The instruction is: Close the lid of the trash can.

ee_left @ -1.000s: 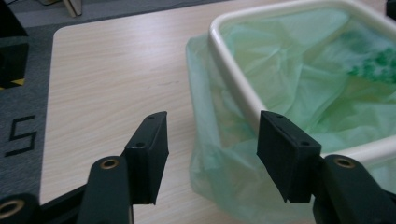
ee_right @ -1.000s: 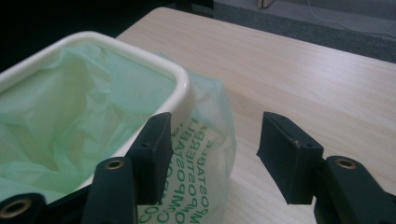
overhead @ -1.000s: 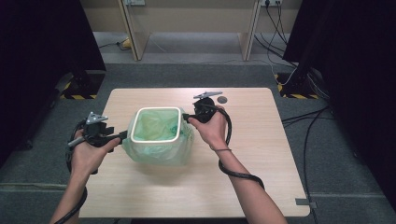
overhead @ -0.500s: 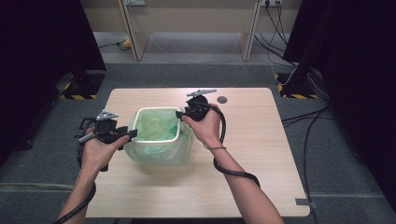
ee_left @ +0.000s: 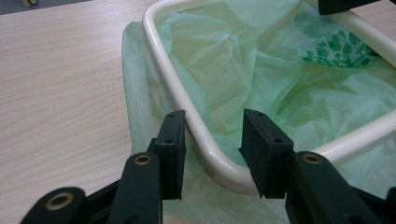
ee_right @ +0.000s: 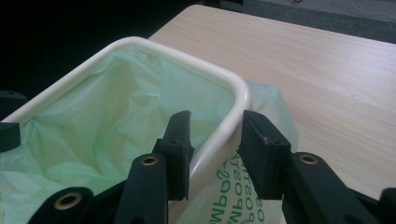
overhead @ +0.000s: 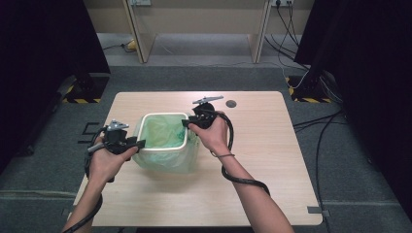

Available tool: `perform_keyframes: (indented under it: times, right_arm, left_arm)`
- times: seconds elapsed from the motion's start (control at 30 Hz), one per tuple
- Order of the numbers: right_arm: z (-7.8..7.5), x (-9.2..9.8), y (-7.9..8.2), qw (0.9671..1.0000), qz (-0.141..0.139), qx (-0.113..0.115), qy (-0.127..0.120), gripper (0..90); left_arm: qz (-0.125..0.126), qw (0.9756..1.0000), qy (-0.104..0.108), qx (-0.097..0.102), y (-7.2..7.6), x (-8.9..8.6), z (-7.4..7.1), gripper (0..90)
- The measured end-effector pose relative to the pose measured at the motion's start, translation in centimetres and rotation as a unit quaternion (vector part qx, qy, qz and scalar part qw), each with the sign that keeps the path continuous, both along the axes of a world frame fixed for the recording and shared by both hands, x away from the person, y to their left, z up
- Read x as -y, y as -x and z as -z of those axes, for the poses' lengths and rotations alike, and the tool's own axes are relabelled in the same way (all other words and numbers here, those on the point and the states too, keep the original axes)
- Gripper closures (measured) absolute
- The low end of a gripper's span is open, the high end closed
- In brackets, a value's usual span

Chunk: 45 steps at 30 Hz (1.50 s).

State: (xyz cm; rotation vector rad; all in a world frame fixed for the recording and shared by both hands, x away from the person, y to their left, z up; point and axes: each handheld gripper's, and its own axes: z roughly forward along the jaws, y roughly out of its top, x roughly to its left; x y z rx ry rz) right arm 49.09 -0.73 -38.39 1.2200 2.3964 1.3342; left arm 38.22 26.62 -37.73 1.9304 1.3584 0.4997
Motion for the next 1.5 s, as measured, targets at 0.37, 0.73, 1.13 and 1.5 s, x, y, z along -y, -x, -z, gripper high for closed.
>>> perform_keyframes:
  times: [0.37,0.73,1.13,1.5]
  right_arm:
    - [0.90,0.20,-0.25,0.9998,0.002,-0.011,-0.018,63.4]
    - [0.89,0.04,-0.22,0.9999,0.001,-0.006,-0.011,61.7]
    - [0.95,0.02,-0.39,1.0000,-0.001,-0.002,0.003,49.1]
    - [0.30,0.28,-0.33,0.9999,-0.008,0.008,-0.004,43.3]
  left_arm:
    - [-0.002,0.9999,-0.013,0.004,0.01,0.24,0.49,60.2]
    - [-0.007,1.0000,-0.004,0.002,-0.05,0.27,0.62,57.4]
    - [-0.016,0.9997,-0.002,0.017,0.10,-0.22,0.14,44.7]
    - [-0.011,0.9992,0.001,0.038,0.23,-0.51,-0.19,38.0]
